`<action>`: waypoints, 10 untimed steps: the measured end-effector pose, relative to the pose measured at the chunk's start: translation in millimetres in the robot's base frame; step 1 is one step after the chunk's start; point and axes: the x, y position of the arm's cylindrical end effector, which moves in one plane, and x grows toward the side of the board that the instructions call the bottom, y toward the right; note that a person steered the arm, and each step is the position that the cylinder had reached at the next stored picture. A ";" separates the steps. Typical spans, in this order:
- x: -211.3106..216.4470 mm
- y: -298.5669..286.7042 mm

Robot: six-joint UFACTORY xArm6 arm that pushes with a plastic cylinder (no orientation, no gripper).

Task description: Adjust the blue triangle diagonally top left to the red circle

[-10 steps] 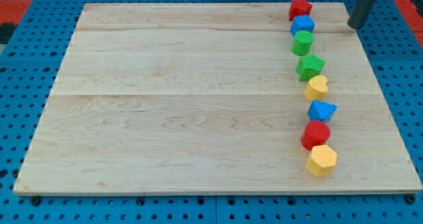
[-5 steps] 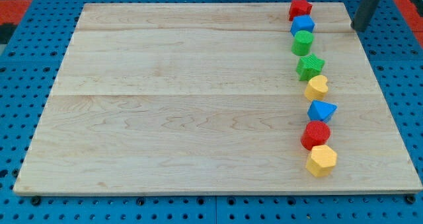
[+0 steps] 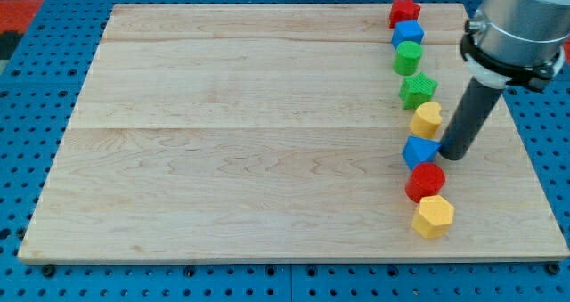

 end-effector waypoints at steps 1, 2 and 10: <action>0.0 11.1; 0.0 74.1; 129.4 -38.9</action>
